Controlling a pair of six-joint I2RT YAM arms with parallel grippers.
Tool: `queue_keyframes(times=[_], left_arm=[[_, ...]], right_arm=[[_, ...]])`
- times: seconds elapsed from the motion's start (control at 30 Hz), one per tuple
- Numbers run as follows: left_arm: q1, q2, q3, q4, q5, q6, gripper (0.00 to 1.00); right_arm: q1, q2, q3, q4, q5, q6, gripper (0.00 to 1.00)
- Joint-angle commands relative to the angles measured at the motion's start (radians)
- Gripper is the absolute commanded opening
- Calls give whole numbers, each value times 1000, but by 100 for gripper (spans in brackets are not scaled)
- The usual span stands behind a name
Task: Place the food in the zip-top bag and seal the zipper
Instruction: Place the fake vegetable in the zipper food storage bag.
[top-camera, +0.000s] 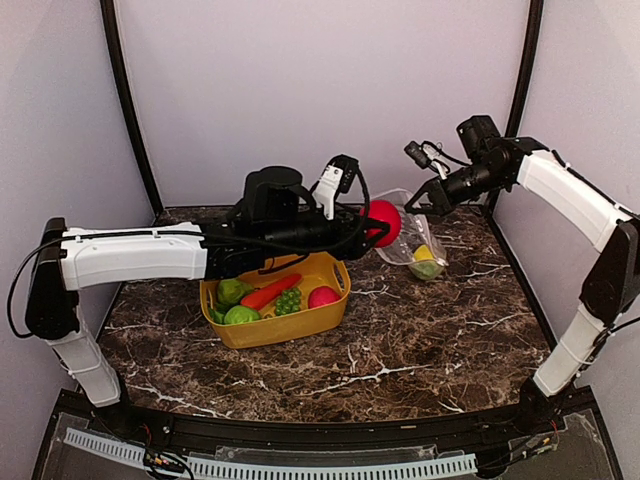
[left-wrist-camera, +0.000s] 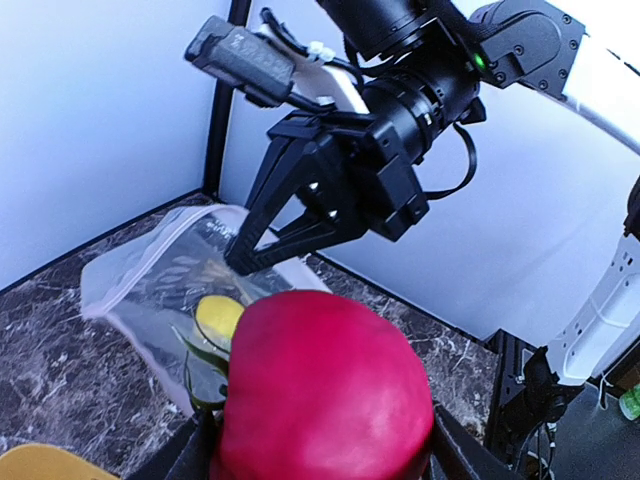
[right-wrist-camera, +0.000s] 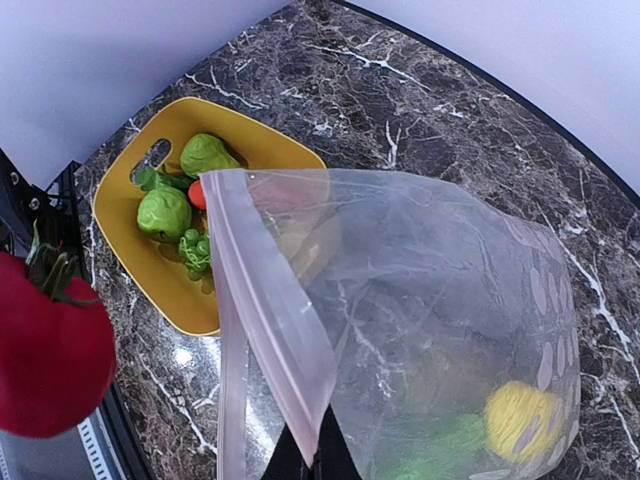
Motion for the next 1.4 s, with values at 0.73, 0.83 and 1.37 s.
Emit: queue_keyframes(times=[0.73,0.83,1.37], left_arm=[[-2,356,410,-128,-352,-31,40],[4,410,501,-170,-382,-77,40],[17,457,610,-194,-356,-148,84]], right_arm=[[17,23,103,-52,-196,71,0],[17,22,118,-54,-203,79,0],[15,23,126,-45,-185,91,0]])
